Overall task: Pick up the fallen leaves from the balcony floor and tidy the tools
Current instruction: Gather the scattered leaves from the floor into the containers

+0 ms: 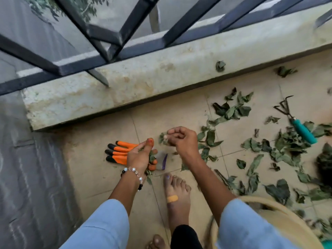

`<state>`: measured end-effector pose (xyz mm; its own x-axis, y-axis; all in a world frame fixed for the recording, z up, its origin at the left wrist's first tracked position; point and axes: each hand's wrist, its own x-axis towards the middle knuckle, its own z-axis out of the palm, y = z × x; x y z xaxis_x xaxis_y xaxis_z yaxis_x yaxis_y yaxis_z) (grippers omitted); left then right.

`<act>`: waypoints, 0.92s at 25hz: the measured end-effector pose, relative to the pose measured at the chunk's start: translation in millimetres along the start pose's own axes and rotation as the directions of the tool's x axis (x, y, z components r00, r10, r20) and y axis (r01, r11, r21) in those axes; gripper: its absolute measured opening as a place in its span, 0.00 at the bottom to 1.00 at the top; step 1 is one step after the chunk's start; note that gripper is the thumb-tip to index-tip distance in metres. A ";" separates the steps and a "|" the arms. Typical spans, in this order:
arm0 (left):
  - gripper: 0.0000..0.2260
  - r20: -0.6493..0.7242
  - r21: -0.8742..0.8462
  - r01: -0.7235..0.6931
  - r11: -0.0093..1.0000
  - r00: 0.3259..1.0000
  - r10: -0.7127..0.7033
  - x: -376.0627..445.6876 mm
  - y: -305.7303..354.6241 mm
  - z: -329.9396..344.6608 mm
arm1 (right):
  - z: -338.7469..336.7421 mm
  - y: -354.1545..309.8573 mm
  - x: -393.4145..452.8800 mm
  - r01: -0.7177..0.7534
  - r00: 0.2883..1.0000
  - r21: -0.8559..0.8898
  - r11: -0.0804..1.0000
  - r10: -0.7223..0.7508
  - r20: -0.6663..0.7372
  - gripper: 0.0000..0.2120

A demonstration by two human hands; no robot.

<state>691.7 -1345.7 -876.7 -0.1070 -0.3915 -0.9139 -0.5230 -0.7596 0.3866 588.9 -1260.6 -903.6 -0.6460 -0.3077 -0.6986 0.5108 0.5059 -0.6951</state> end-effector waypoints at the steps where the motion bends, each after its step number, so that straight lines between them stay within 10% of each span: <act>1: 0.16 0.042 -0.021 0.008 1.000 0.999 -0.007 -7.4 8.1 9.4 | -1.9 -12.3 -15.9 0.042 0.997 0.014 0.999 -0.042 0.061 0.08; 5: 0.12 0.054 -0.119 0.016 0.993 0.998 -0.010 -34.2 44.6 48.9 | -53.2 -59.5 -32.1 0.279 0.916 -0.261 0.924 -0.174 0.363 0.05; 8: 0.10 0.005 -0.064 -0.012 0.998 1.000 0.013 -29.7 65.6 65.3 | -108.4 -95.1 41.8 0.239 0.961 -0.478 0.845 -0.277 -0.009 0.10; 10: 0.10 -0.012 0.005 -0.010 1.000 1.000 0.010 -22.1 71.6 72.3 | -123.5 -107.3 78.0 0.188 0.840 -0.749 0.635 -0.500 -0.213 0.15; 17: 0.08 -0.045 0.046 0.034 0.998 0.998 -0.032 -9.7 54.4 85.0 | -132.5 -113.5 126.1 0.212 0.921 -0.946 0.246 -0.374 0.110 0.23; 20: 0.07 -0.060 0.061 0.015 0.998 0.998 -0.011 -12.5 56.8 87.1 | -73.6 83.9 -2.9 0.298 0.953 -0.767 0.568 -0.140 0.267 0.26; 23: 0.05 -0.068 0.074 0.005 0.997 0.998 0.000 -21.7 50.8 86.3 | -85.2 51.6 -19.5 0.263 0.965 -0.734 0.625 -0.171 0.200 0.15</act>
<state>594.5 -1331.0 -847.8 -0.0498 -0.4259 -0.9034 -0.5848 -0.7208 0.3720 579.5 -1159.8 -911.4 -0.5969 -0.5446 -0.5891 -0.2672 0.8273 -0.4941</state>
